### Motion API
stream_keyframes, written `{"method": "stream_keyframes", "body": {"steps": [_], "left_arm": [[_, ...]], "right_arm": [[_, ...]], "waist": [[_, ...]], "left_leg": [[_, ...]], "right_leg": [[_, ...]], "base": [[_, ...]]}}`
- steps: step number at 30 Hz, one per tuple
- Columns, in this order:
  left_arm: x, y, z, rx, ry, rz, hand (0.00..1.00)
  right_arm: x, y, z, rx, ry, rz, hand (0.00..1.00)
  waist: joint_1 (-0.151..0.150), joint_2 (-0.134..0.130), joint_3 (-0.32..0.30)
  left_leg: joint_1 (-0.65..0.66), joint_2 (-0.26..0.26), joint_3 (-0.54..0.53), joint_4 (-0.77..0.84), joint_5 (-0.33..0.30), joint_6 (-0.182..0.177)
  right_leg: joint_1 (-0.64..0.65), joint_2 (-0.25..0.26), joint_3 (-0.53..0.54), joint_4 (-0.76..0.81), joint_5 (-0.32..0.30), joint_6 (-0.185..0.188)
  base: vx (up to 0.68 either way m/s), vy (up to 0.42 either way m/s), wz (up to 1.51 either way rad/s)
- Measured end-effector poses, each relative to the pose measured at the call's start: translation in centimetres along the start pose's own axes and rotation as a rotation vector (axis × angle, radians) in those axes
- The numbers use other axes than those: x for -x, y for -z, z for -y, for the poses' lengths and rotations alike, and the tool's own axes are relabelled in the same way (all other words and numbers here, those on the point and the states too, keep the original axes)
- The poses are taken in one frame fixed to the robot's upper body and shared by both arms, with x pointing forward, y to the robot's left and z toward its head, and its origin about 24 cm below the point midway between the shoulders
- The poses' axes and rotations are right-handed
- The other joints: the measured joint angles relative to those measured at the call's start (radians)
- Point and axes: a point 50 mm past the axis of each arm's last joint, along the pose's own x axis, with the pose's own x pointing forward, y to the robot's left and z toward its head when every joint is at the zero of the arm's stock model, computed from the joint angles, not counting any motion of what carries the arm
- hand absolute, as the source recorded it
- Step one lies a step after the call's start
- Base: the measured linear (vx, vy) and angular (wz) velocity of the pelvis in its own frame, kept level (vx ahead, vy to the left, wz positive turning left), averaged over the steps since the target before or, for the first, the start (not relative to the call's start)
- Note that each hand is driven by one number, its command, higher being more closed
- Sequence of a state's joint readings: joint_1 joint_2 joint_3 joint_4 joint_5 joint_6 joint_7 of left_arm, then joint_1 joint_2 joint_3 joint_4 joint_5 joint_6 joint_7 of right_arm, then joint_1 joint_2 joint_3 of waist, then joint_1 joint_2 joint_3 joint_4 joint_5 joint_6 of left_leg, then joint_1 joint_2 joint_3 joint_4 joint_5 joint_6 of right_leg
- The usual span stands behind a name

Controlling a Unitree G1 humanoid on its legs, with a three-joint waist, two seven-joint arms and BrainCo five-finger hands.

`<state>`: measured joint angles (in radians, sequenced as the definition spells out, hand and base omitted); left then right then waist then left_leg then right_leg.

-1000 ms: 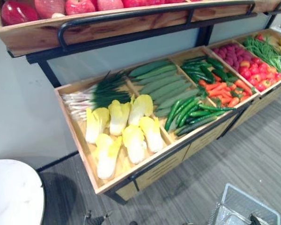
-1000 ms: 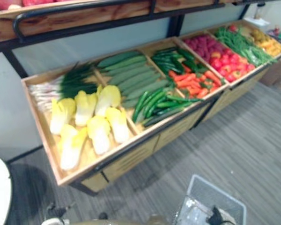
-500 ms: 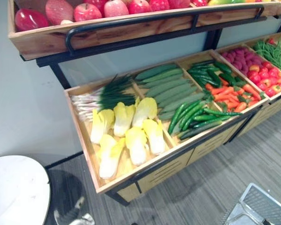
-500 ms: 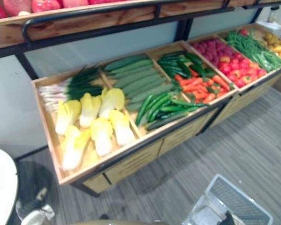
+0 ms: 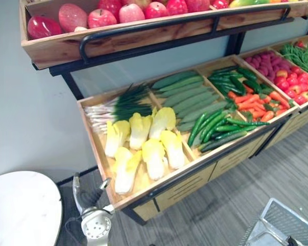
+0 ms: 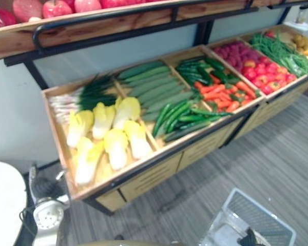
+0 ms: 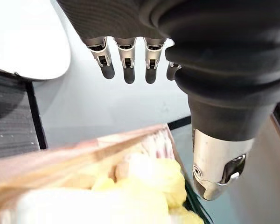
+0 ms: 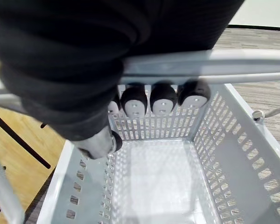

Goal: Pick vegetable in the basket

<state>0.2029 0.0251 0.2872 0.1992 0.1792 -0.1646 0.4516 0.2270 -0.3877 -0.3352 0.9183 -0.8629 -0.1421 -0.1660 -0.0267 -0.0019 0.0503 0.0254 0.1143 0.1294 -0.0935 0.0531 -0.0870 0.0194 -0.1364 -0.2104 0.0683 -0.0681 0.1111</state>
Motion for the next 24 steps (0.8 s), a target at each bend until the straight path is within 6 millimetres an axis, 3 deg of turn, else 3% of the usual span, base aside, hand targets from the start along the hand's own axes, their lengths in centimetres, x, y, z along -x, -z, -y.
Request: {"method": "stream_keyframes", "body": {"steps": [6, 8, 9, 15, 24], "left_arm": [[0.5, -0.4, 1.8, -0.021, 0.102, 0.022, 0.00], [0.5, -0.2, 2.1, -0.043, 0.119, 0.023, 0.00], [0.5, 0.1, 2.4, -0.060, 0.134, 0.017, 0.00], [0.5, 1.5, 2.8, -0.123, 0.148, -0.041, 0.00], [0.3, 1.4, 2.6, -0.121, 0.108, -0.039, 0.00]], "right_arm": [[-0.4, -1.3, 0.3, 0.024, 0.007, 0.045, 1.00], [-0.4, -1.6, 0.4, 0.027, 0.015, 0.057, 1.00], [-0.4, -1.7, 0.5, 0.030, 0.017, 0.061, 1.00], [-0.4, -2.0, 0.2, 0.049, 0.005, 0.078, 1.00], [-0.4, -2.0, 0.1, 0.057, 0.003, 0.080, 1.00]], "waist": [[-0.023, 0.015, -0.008], [-0.026, 0.008, -0.004], [-0.028, 0.021, -0.011], [-0.028, 0.016, -0.007], [-0.032, 0.025, -0.013]], "left_leg": [[0.016, 0.008, 0.053, 0.000, -0.007, -0.006], [0.014, 0.013, 0.060, 0.000, -0.007, -0.006], [0.017, 0.014, 0.067, 0.000, -0.008, -0.007], [0.027, 0.020, 0.106, 0.000, -0.012, -0.011], [0.028, 0.021, 0.130, 0.000, -0.016, -0.012]], "right_leg": [[-0.016, 0.012, 0.051, -0.005, 0.013, -0.005], [-0.018, 0.016, 0.056, -0.015, 0.021, -0.006], [-0.018, 0.017, 0.060, -0.017, 0.022, -0.006], [-0.034, 0.028, 0.096, -0.019, 0.025, -0.009], [-0.033, 0.032, 0.117, -0.049, 0.051, -0.010]], "base": [[0.00, 0.000, -0.24], [-0.01, -0.009, -0.22], [-0.01, -0.011, -0.13], [-0.02, 0.000, -0.19], [0.01, 0.003, -0.09]]}}
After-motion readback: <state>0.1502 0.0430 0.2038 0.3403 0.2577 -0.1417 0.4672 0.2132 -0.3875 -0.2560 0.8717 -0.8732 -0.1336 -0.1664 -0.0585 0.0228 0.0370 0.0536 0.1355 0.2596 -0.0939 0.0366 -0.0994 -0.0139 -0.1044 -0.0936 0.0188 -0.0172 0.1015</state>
